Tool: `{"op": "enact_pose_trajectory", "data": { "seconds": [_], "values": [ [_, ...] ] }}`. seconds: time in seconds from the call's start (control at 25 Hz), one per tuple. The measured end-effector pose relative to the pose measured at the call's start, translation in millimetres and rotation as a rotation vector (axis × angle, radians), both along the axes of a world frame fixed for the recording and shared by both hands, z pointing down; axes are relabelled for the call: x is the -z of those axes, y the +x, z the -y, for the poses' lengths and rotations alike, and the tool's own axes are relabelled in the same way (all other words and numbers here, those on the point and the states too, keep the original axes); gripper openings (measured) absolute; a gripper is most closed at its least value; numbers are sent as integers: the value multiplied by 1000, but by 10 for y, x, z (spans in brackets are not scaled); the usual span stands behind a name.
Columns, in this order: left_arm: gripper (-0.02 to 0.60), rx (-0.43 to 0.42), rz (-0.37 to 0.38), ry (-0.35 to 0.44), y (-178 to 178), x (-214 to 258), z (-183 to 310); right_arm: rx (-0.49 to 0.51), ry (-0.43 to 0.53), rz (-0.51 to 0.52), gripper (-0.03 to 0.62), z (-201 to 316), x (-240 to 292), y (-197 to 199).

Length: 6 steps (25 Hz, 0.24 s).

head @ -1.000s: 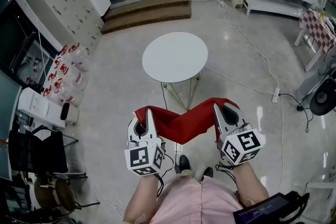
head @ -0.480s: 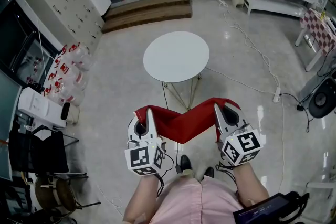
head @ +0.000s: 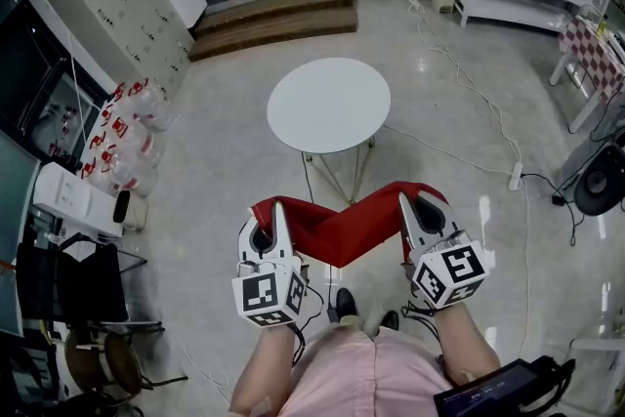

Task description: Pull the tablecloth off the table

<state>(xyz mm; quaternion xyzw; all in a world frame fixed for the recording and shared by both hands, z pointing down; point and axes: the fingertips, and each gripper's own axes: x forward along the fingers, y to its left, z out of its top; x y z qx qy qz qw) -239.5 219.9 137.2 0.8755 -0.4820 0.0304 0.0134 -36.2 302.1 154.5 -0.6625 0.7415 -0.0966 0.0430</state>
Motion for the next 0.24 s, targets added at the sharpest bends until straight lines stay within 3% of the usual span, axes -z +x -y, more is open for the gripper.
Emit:
{"op": "enact_pose_trajectory", "data": {
  "seconds": [0.24],
  "values": [
    [35, 3, -1, 2, -30, -1, 31, 0, 1, -2, 31, 36, 5, -25]
  ]
}}
